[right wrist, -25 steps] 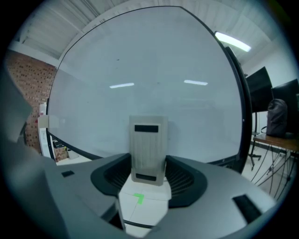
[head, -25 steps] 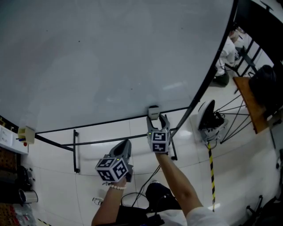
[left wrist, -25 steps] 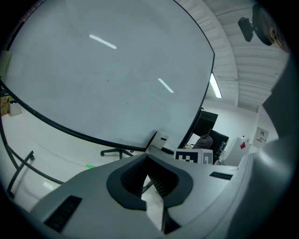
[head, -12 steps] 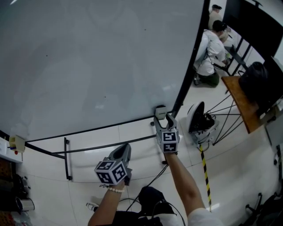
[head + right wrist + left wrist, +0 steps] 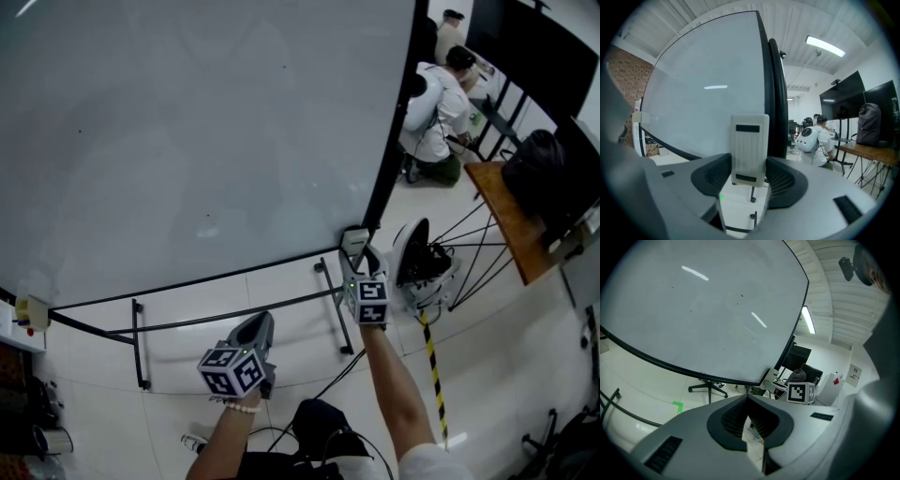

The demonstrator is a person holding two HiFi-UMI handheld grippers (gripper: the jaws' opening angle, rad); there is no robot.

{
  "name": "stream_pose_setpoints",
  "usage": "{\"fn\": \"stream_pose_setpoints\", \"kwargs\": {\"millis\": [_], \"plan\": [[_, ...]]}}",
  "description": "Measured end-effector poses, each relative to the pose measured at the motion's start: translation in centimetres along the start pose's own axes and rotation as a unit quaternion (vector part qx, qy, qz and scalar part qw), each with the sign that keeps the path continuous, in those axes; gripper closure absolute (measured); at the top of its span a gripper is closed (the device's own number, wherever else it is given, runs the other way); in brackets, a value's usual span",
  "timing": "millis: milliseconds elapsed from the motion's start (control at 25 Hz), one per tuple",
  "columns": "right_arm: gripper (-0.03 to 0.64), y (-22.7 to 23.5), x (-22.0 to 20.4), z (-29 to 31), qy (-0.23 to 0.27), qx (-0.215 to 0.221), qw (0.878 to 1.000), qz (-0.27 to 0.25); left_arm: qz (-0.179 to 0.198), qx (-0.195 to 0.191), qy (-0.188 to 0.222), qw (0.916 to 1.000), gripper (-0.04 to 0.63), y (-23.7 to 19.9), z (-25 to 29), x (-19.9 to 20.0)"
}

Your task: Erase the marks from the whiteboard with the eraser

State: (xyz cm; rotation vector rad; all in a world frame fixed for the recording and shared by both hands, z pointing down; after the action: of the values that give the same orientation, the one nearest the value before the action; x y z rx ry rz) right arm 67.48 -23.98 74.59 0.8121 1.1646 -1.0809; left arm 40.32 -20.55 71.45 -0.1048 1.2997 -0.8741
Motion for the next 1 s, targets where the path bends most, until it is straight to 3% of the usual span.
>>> {"fn": "stream_pose_setpoints", "kwargs": {"millis": [280,520,760,1000], "plan": [[0.356,0.7,0.3,-0.7,-0.018,0.007,1.000,0.015,0.001,0.000,0.009,1.0000,0.604,0.3,-1.0,1.1],[0.359,-1.0,6.0,-6.7,-0.009,0.009,0.998,0.068,0.009,0.009,0.019,0.9997,0.604,0.8,-6.9,4.8],[0.359,-9.3,12.6,-15.6,-0.003,0.040,0.994,0.101,-0.003,0.038,0.047,0.9982,0.604,-2.0,-17.1,8.9],[0.360,-22.3,18.1,-25.6,0.027,0.058,0.990,0.126,0.034,0.048,0.054,0.9968,0.604,-5.6,-32.1,11.4]]}}
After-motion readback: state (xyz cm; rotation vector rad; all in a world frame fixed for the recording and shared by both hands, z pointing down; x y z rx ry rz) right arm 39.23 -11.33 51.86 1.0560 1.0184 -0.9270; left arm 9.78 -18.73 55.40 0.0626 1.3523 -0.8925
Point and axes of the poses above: the fingertips, and each gripper's own axes: z forward along the fingers, y to its right, x out of its top, the point moved 3 cm from there along -z, backward along the fingers, and after that the axes turned 7 degrees about -x, right-handed, at the moved point
